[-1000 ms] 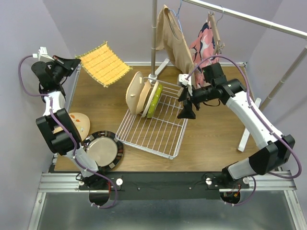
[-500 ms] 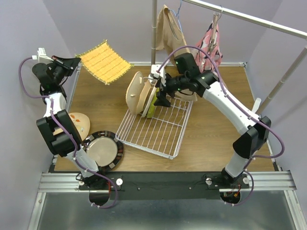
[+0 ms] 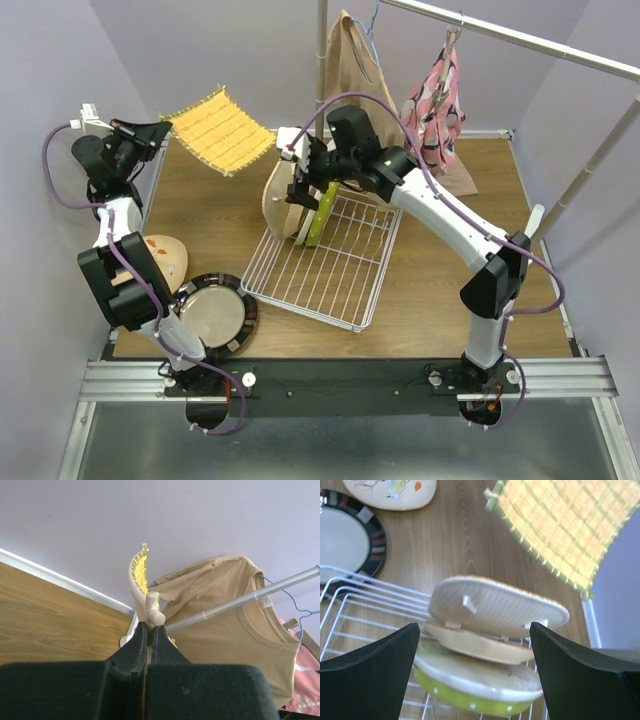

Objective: Load the plates into the dish rack
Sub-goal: Pass the plate from the left arm to the right

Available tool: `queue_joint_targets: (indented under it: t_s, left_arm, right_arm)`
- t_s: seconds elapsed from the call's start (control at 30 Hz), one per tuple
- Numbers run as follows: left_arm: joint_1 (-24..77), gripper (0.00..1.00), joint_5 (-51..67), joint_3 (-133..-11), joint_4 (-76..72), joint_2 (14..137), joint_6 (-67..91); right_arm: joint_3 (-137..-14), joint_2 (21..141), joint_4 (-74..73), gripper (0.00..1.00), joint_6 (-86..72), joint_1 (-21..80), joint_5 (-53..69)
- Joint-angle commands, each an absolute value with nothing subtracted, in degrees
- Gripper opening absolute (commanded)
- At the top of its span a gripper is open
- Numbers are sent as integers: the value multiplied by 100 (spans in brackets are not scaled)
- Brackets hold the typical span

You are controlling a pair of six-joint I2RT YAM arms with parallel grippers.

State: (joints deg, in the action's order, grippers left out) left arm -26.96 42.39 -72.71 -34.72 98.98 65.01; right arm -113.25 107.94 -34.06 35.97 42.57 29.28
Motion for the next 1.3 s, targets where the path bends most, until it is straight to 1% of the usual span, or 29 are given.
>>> queue_joint_targets:
  t_s: [0.0,0.37,0.5,0.57,0.67,0.7,0.73,0.77,0.83,0.87,0.9,0.93,0.97,1.0,1.23,1.27]
  left_arm:
    - [-2698,0,3999,-7216,-3972,9563,6864]
    - [-2681,0,3964,-7049,-3999,9527,6864]
    - [-2681,0,3973,-6961,-4017,9501,6864]
    - [-2681,0,3981,-6943,-4008,9492,6855]
    - [-2689,0,4025,-6917,-4017,9501,6864]
    - [-2681,0,4043,-6908,-4017,9501,6864]
    - [-2681,0,4060,-6900,-4025,9492,6864]
    - [-2681,0,4078,-6891,-4017,9492,6864]
    - [-2672,0,4069,-6847,-4017,9475,6864]
    - [-2681,0,4078,-6829,-4025,9466,6864]
    - [-2672,0,4078,-6794,-4034,9475,6864]
    - [-2672,0,4096,-6785,-4034,9475,6856]
    - [-2681,0,4104,-6776,-4052,9475,6855]
    - [-2672,0,4104,-6750,-4060,9483,6864]
    - [-2672,0,4262,-6636,-4192,9501,6899]
    - [-2672,0,4297,-6644,-4201,9518,6908]
  right_arm:
    - [-11514,11153,-2611,100,3498,4667,1787]
    - [-11900,12040,-1460,100,4016,5282,545]
    - [-12374,12602,-1257,100,4271,5493,186]
    - [-12857,13049,-1117,100,4403,5581,-182]
    - [-13577,13525,-1038,100,4684,5704,-316]
    - [-13762,13866,-1020,100,4806,5748,-412]
    - [-13929,14095,-941,98,4973,5809,-700]
    - [-14383,14280,-853,94,5001,5810,-790]
    - [-14720,14677,-791,53,5062,5810,-931]
    - [-14748,14721,-652,39,5089,5818,-932]
    - [-14652,14730,-563,23,5124,5818,-914]
    - [-14564,14704,-502,12,5211,5810,-827]
    - [-14494,14678,-405,4,5229,5818,-791]
    - [-14397,14669,-387,0,5221,5818,-748]
    - [-14072,14511,-53,1,5553,5810,-554]
    - [-14036,14476,200,0,5633,5810,-554]
